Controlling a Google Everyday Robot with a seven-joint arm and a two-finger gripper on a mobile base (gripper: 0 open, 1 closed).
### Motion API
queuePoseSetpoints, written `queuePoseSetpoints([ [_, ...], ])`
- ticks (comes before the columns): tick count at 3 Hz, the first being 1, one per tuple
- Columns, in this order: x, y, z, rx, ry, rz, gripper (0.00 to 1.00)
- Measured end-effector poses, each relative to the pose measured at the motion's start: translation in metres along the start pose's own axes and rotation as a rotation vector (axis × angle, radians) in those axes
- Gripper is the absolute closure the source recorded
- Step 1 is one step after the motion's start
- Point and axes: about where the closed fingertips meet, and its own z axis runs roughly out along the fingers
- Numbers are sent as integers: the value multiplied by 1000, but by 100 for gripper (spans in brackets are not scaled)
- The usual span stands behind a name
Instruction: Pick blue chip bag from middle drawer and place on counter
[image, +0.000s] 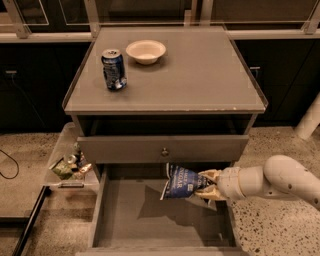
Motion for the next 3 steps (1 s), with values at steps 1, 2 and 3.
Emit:
queuePoseSetpoints([
  [1,-35,9,-17,15,31,-77,100],
  [2,-101,8,-53,68,105,-209,100],
  [3,-165,-8,-94,113,175,-310,100],
])
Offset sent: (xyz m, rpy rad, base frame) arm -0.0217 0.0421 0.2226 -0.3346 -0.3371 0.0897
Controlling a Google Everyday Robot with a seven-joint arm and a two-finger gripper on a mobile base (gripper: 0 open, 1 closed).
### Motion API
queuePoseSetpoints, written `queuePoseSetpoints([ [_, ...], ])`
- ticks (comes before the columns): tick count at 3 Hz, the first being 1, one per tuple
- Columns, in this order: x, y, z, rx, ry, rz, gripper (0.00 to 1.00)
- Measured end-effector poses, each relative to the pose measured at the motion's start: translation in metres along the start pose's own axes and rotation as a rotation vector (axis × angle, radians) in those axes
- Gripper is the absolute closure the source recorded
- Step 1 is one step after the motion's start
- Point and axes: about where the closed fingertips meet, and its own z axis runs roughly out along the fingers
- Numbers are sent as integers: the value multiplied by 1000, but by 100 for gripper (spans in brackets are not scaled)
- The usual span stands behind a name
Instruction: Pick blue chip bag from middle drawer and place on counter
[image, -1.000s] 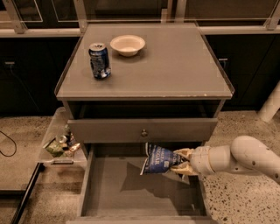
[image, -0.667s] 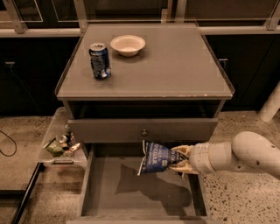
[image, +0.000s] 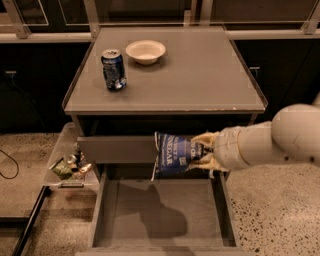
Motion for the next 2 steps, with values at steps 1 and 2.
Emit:
queuePoseSetpoints([
  [1,-32,-40,-32,39,26,-49,100],
  [2,-41,-90,-70,116,1,-47,100],
])
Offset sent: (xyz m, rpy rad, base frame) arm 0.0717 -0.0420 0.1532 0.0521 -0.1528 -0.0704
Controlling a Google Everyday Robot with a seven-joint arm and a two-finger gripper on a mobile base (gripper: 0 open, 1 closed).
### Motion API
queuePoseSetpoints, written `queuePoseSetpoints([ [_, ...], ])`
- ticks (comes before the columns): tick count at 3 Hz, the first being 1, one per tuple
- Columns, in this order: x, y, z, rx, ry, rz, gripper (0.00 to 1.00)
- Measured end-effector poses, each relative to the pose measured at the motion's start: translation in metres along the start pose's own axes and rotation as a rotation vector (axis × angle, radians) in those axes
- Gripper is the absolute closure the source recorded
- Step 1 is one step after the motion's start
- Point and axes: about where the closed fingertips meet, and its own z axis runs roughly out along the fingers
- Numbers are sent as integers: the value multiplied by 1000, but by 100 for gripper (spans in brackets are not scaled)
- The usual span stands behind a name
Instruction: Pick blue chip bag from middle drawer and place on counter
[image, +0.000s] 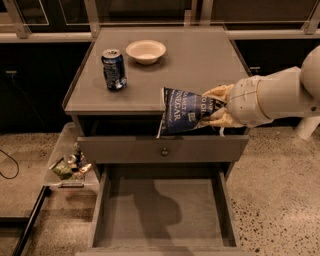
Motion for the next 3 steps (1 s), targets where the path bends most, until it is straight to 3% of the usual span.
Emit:
queuePoseSetpoints([
  [1,-1,-1,1,2,-5,0,100],
  [2,5,-29,1,46,-15,19,100],
  [3,20,-66,11,59,-64,75,100],
])
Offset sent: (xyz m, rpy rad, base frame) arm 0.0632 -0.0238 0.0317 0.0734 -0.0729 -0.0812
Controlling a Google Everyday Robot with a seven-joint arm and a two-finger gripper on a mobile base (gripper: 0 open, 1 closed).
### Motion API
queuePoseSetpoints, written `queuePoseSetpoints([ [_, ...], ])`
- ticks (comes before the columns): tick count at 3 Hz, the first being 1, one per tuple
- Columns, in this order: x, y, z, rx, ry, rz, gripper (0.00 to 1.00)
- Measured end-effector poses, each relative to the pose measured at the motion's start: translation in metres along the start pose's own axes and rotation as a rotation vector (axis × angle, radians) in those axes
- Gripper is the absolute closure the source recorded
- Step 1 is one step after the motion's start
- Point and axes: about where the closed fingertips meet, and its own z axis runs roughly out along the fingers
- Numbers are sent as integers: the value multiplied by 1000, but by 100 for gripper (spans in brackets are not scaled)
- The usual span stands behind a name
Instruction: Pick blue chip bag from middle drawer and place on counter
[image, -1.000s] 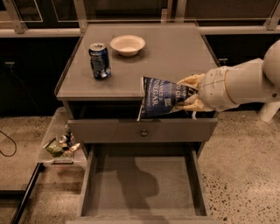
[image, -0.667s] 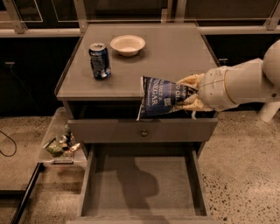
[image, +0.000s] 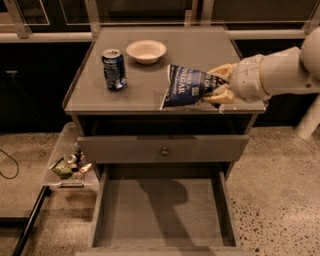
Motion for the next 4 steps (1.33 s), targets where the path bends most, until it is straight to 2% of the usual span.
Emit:
queuePoseSetpoints([
  [1,13,-31,13,1,-47,61,100],
  [2,42,-52,21,5,-99,174,100],
  [4,78,-66,41,-20,-174,324,100],
])
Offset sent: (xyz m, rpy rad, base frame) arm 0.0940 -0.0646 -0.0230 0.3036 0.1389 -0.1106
